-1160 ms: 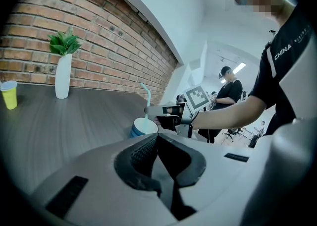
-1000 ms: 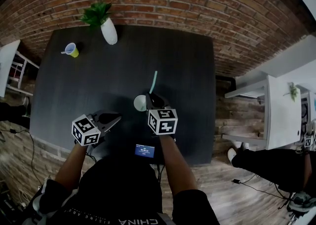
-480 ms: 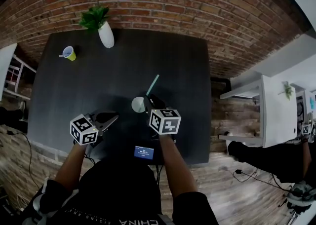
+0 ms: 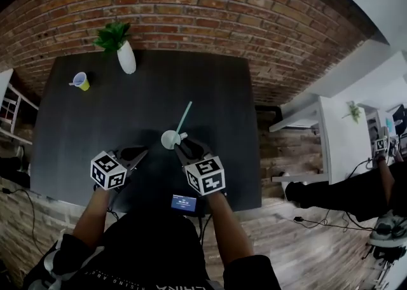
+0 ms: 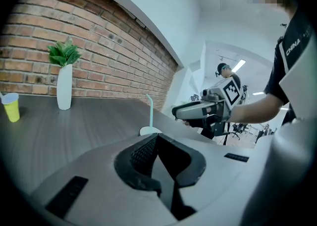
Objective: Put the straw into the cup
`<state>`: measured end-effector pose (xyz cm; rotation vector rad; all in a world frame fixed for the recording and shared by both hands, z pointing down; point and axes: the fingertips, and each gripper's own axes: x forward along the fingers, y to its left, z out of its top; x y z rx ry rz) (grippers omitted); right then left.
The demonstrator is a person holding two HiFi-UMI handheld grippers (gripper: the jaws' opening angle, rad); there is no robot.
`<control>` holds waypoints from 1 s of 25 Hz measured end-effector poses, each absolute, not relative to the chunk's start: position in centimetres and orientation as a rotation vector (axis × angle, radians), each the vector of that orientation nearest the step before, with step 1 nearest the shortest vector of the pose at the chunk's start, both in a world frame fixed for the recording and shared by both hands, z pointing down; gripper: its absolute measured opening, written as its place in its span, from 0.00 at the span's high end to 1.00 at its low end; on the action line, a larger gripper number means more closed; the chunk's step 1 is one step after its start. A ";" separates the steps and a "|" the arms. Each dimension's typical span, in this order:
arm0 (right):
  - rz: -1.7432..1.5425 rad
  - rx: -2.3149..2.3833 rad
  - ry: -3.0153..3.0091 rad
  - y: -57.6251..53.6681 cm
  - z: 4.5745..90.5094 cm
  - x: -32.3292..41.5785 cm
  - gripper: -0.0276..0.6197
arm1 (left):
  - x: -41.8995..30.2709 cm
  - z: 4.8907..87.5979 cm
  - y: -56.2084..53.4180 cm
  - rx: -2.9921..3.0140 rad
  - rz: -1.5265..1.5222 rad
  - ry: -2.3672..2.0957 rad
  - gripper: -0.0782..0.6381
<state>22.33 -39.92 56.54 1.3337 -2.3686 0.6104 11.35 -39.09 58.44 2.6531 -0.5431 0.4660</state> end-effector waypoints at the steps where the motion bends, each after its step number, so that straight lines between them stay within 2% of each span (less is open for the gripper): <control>1: 0.548 1.320 -2.354 -39.4 56.4 21.9 0.76 | 11.4 58.5 -39.1 2.669 0.494 -0.546 0.88; 6: 0.542 1.384 -2.327 -38.1 55.6 22.3 0.77 | 11.9 57.9 -38.7 2.729 0.568 -0.521 0.88; 7: 0.544 1.412 -2.317 -37.9 55.4 22.7 0.86 | 12.1 57.8 -38.5 2.735 0.571 -0.510 0.88; 9: 0.545 1.456 -2.294 -37.7 55.2 23.4 0.95 | 12.2 57.6 -38.0 2.741 0.573 -0.492 0.88; 25: 0.510 1.482 -2.279 -37.0 54.1 23.6 0.95 | 12.8 57.2 -36.6 2.770 0.607 -0.480 0.89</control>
